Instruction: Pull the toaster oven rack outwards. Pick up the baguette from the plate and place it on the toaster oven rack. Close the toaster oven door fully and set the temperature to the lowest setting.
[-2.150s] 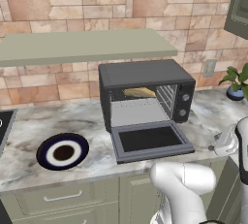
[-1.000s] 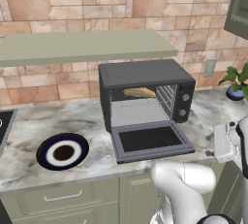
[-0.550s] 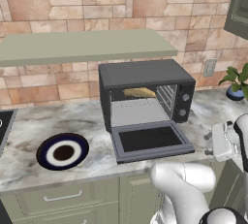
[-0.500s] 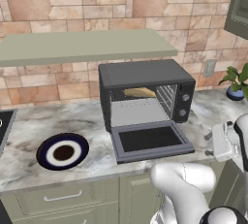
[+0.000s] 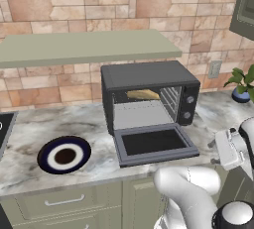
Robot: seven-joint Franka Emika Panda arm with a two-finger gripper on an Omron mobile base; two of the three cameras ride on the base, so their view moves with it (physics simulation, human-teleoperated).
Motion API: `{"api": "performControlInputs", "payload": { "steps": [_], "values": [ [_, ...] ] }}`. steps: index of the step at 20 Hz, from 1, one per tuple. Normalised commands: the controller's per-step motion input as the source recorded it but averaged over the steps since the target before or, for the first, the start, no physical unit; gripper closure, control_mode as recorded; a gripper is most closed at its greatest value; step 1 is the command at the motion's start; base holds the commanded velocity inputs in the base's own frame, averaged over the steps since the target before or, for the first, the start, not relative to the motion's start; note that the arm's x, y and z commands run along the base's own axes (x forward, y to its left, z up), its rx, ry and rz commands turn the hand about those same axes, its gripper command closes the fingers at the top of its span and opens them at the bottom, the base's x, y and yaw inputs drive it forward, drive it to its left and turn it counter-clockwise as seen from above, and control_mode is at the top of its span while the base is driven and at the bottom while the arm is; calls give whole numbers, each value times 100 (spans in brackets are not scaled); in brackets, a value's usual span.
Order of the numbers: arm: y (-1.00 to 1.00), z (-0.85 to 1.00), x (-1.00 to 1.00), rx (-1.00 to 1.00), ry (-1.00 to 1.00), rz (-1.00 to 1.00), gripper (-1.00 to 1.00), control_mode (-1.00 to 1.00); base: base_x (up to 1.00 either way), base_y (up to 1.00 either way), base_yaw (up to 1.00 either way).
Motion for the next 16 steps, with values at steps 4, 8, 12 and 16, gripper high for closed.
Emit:
{"api": "performControlInputs", "payload": {
  "steps": [4, 8, 12, 16],
  "values": [
    [0, -18, 11, 0, 4, 7, -100, -100, 0, 0, 0],
    [0, -17, 19, 0, 4, 5, -100, -100, 0, 0, 0],
    [0, -11, 30, 0, 3, 0, -100, -100, 0, 0, 0],
    [3, -11, 29, 0, 4, 0, -100, -100, 0, 0, 0]
  ]
}}
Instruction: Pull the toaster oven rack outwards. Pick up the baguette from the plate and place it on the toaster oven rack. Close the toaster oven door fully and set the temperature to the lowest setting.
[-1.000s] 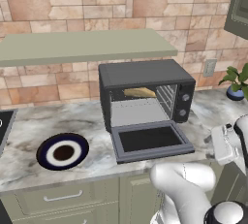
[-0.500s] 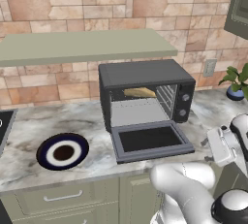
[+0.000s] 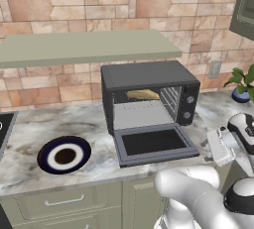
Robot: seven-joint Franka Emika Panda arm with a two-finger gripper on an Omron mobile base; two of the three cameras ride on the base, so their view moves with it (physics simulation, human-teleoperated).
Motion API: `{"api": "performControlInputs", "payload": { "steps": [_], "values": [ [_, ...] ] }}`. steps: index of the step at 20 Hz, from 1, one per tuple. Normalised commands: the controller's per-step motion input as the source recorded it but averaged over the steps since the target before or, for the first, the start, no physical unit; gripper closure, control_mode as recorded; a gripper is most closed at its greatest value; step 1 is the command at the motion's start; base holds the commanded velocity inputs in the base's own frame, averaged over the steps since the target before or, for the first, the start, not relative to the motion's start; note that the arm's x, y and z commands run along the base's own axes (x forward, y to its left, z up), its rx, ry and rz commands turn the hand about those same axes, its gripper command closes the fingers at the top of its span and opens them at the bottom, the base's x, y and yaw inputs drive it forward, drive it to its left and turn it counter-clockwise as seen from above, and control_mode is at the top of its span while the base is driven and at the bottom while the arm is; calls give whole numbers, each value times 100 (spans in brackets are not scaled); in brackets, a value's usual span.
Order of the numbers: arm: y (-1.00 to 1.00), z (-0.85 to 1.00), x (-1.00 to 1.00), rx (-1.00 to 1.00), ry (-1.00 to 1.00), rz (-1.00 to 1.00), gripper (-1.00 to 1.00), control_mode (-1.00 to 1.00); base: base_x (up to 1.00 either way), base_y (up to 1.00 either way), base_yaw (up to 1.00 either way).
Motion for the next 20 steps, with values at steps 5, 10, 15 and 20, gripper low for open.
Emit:
{"api": "performControlInputs", "payload": {
  "steps": [5, 10, 15, 20],
  "values": [
    [4, -19, 15, 0, 3, 0, -100, -100, 0, 0, 0],
    [1, -24, 1, 0, 2, 0, -100, -100, 0, 0, 0],
    [4, -7, 0, 0, 0, 0, -100, -100, 0, 0, 0],
    [14, 0, 0, 0, 0, 0, -100, -100, 0, 0, 0]
  ]
}}
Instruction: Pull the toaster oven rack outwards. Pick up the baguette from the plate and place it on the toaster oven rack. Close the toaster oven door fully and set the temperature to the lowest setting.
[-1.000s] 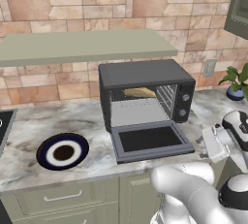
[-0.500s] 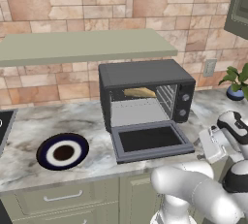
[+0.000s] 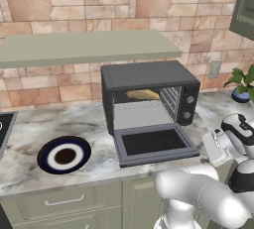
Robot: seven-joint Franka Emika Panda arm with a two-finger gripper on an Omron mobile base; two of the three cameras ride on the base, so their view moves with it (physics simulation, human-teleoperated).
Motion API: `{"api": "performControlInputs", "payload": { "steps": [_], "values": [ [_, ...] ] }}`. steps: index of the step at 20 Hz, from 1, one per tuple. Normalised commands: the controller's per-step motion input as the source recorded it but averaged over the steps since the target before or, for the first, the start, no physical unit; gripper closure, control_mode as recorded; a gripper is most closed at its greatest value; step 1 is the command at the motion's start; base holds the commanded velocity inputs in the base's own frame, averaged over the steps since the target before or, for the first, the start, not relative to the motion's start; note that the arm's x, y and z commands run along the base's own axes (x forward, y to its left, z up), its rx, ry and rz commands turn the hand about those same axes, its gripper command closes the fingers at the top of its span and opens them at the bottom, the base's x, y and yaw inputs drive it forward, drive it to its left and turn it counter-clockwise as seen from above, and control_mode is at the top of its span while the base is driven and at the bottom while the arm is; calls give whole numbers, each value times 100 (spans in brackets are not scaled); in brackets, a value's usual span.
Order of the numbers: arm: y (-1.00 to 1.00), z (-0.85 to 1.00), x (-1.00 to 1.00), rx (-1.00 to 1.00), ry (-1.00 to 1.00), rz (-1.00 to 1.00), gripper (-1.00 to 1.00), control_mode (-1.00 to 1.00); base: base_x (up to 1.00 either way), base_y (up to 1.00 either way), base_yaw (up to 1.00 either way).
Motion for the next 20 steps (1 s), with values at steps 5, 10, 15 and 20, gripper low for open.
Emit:
{"api": "performControlInputs", "payload": {
  "steps": [5, 10, 15, 20],
  "values": [
    [19, 0, 0, 0, 0, 0, -100, -100, 0, 0, 0],
    [20, 0, 0, 0, 0, 0, -100, -100, 0, 0, 0],
    [21, 0, 0, 0, 0, 0, -100, -100, 0, 0, 0],
    [16, 1, 0, 4, 0, 0, -100, -100, 0, 0, 0]
  ]
}}
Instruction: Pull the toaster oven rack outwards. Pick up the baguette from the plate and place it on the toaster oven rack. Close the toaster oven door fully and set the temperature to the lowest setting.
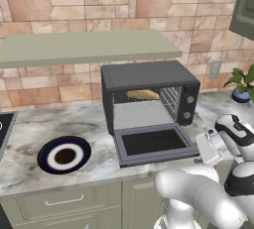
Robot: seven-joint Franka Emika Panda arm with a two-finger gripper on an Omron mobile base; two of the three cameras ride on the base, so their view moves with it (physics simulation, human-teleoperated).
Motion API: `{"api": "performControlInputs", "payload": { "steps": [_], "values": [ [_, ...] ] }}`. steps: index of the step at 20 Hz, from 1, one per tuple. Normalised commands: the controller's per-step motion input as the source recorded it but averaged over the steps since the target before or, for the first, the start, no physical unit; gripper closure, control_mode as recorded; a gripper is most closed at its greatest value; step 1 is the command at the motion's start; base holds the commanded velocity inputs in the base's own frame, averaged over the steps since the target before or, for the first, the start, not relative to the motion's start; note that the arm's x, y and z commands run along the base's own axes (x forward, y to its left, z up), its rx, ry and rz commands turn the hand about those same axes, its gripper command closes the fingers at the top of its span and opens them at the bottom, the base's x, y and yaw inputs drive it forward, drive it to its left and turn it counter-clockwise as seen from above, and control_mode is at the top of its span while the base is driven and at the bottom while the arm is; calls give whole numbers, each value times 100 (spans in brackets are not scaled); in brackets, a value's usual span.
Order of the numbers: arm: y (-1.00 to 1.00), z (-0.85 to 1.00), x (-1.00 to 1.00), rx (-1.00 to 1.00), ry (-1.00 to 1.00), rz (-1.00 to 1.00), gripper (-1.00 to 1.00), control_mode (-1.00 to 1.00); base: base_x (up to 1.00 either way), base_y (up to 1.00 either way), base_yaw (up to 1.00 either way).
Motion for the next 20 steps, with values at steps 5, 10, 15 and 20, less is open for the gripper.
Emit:
{"api": "performControlInputs", "payload": {
  "steps": [5, 10, 15, 20],
  "values": [
    [2, 14, 0, 10, -1, 0, -100, -100, 0, 0, 0],
    [2, 23, 0, 11, -2, 0, -100, -100, 0, 0, 0],
    [1, 25, 0, 12, -1, -1, -100, -100, 0, 0, 0],
    [2, 27, 1, 12, -1, -3, -100, -100, 0, 0, 0]
  ]
}}
